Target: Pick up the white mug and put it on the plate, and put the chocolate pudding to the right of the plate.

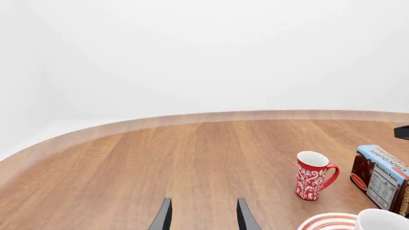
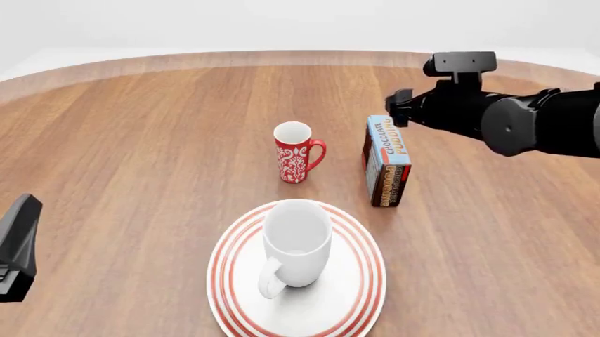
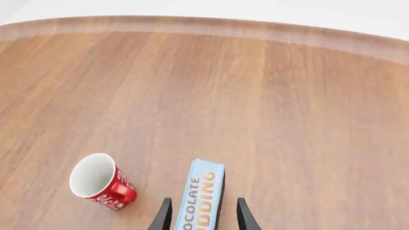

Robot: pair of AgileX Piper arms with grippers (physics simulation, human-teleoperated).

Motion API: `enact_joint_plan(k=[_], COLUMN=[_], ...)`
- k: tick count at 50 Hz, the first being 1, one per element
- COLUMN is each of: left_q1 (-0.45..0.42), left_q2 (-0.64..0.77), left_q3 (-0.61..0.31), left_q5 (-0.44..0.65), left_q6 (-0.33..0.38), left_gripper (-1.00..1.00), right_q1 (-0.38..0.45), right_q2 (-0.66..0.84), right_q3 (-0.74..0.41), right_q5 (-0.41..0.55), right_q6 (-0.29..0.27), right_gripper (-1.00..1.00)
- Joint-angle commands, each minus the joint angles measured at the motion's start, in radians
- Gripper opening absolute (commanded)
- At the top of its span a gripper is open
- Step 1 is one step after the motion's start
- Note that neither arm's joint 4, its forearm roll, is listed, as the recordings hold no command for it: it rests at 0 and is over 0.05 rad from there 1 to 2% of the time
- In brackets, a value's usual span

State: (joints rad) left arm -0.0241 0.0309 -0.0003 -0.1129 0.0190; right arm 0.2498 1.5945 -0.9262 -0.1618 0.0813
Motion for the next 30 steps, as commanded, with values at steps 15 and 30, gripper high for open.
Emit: enact_joint_plan(k=[15,30], left_q1=[0.0,0.0], left_q2=[0.0,0.0], left_q3=[0.0,0.0], left_q5=[0.0,0.0], left_q6=[0.0,0.0], left_gripper=[1.0,1.0], right_q1=[0.017,0.028], right_q2=[0.05,0.09], right_q3=[-0.021,-0.03], right_q5=[-0.007,-0.014], right_q6=[-0.02,-0.013], right_gripper=[1.0,1.0])
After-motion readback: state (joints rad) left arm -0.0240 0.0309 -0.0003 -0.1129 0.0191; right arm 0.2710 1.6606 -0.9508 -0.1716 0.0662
